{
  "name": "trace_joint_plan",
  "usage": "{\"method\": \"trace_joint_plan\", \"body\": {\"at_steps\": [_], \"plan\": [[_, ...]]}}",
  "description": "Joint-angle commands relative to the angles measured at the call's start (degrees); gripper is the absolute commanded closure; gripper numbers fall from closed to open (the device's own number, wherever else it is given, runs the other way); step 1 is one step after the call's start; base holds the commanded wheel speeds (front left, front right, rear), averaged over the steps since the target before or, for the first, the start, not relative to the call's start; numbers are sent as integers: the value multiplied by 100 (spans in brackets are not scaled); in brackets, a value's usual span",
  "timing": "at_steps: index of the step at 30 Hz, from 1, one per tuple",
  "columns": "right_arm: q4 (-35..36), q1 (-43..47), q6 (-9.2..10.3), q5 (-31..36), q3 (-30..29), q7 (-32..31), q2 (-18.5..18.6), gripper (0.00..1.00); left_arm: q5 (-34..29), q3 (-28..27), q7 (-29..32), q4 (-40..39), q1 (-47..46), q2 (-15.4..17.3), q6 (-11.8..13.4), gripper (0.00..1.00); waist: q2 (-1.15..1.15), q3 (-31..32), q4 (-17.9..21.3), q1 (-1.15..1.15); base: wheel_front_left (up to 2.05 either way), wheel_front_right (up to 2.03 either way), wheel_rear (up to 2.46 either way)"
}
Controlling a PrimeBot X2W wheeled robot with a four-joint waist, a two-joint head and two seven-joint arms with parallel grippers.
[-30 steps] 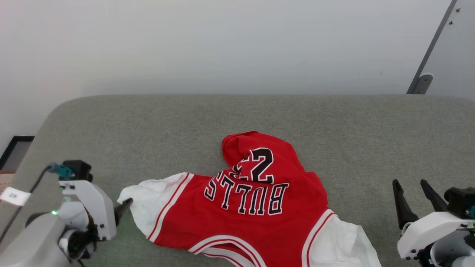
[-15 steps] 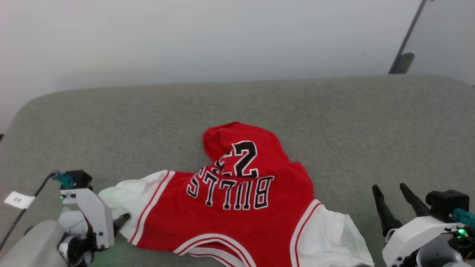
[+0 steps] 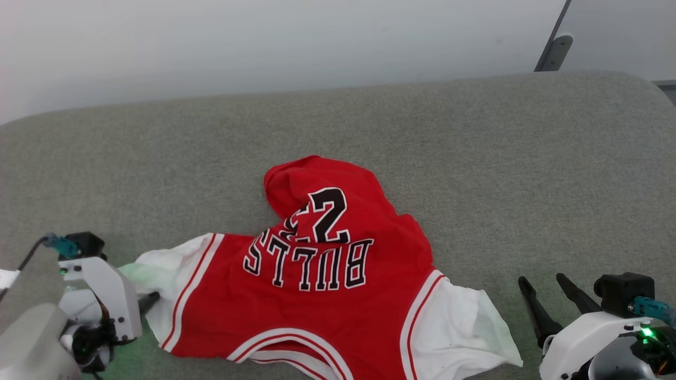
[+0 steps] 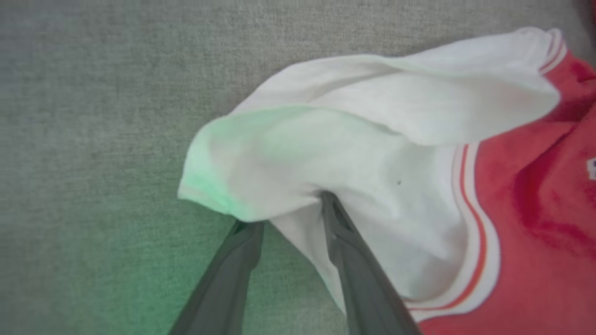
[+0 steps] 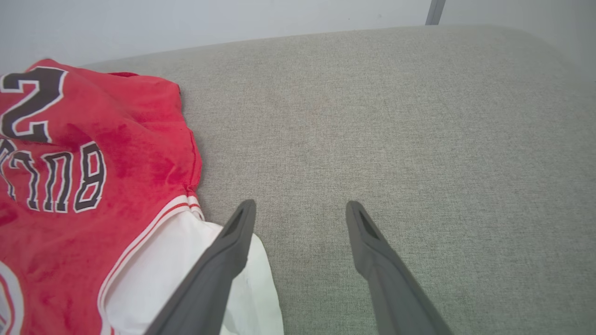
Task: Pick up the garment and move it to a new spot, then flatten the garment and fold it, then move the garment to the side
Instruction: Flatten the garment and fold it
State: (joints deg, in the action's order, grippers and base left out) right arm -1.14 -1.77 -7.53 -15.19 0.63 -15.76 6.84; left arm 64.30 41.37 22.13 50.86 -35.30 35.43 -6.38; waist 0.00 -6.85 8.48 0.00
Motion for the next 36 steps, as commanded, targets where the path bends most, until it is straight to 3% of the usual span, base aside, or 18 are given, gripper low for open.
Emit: {"method": "trace_joint_plan", "body": {"at_steps": [1, 2, 11, 12, 13, 14, 16, 28, 36], "plan": [[51, 32, 8, -12, 23, -47, 20, 0, -40, 79, -15, 130, 72, -81, 7, 6, 0, -26, 8, 0, 0, 0, 0], [64, 41, 8, -25, 25, -68, 22, 0, -66, 85, -55, 151, 31, -56, -7, 0, 0, -31, 6, 0, 0, 0, 0], [104, 61, 8, -69, 94, -179, 50, 0, -289, 221, -265, 369, -271, 61, -65, 3, 0, -62, -14, 0, 0, 0, 0], [100, 64, 8, -79, 116, -217, 60, 0, -318, 262, -210, 417, -294, 59, -70, 50, 0, -69, -12, 0, 0, 0, 0], [110, 74, 8, -85, 134, -271, 75, 0, -413, 346, -163, 457, -318, 90, -62, 68, 0, -77, -8, 0, 0, 0, 0], [116, 97, 8, -92, 151, -351, 100, 0, -416, 376, -139, 506, -329, 96, -60, 96, 0, -85, -5, 0, 0, 0, 0], [133, 121, 8, -124, 188, -447, 123, 0, -409, 396, -62, 564, -347, 82, -63, 100, 0, -95, -1, 0, 0, 0, 0], [736, 475, 8, -723, 562, -2023, 413, 0, -708, 739, 46, 710, -669, -40, -88, 100, 0, -228, 13, 0, 0, 0, 0], [551, 131, 8, -599, 507, -2246, 465, 0, -669, 792, -7, 687, -804, -170, -99, 100, 0, -343, -35, 0, 0, 0, 0]]}}
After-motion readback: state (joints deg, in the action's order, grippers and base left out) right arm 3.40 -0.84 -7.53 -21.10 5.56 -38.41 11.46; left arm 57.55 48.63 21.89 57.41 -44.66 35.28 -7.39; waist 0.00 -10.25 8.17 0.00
